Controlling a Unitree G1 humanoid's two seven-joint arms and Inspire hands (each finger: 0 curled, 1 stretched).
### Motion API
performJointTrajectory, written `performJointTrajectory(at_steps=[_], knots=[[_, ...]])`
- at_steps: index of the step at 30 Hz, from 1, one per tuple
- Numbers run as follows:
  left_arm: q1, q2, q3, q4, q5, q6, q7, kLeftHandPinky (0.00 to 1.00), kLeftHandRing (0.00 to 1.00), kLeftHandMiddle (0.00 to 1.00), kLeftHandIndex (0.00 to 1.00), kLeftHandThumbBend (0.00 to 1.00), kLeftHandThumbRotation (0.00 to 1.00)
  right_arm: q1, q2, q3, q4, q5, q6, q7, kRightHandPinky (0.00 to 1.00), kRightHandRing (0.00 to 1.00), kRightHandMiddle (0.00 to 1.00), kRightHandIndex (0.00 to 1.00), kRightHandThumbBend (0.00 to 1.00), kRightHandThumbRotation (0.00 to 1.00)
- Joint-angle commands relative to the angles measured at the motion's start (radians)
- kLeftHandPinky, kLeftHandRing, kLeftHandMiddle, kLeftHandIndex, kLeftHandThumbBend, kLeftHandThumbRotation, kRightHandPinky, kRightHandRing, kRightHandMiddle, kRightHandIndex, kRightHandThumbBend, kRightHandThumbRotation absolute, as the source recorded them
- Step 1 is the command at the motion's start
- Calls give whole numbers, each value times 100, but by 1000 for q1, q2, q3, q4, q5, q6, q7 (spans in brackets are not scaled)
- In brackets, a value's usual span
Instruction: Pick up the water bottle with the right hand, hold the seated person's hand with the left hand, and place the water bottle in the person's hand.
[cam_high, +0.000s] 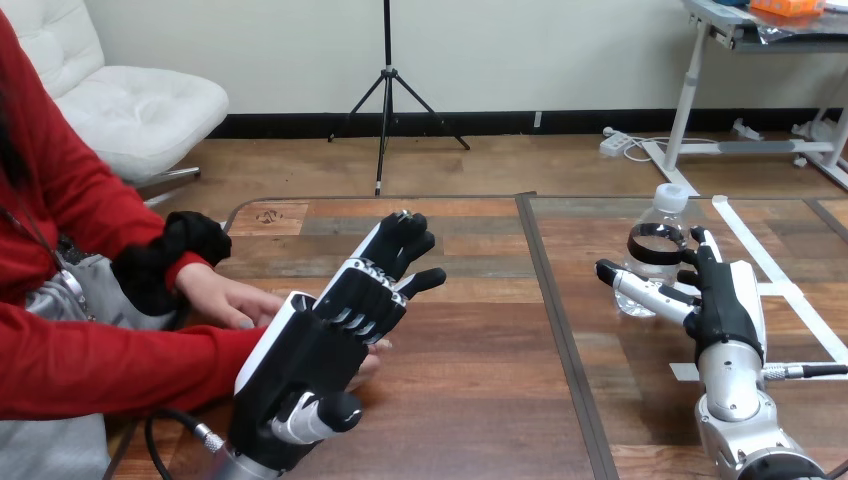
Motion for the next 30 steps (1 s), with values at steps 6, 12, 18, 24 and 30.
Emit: performJointTrajectory(at_steps=[6,12,18,24,30], knots=[[-36,14,31,-38,-36,17,-23,91,98,98,96,100,63,-105,6,-6,6,4,5,-31,79,87,88,93,100,27],[-41,19,42,-33,-46,24,-36,91,97,98,95,100,64,-105,17,-21,6,18,-7,-53,69,78,80,85,100,17],[-44,21,56,-29,-44,32,-39,91,96,97,95,100,65,-106,25,-43,6,46,-15,-42,62,71,72,73,100,5],[-49,21,64,-24,-44,25,-45,91,96,96,95,100,64,-108,30,-43,6,52,-9,-47,60,66,67,67,97,1],[-51,24,62,-27,-34,41,-42,90,96,95,94,100,63,-106,34,-47,7,55,-21,-56,58,63,64,62,95,0]])
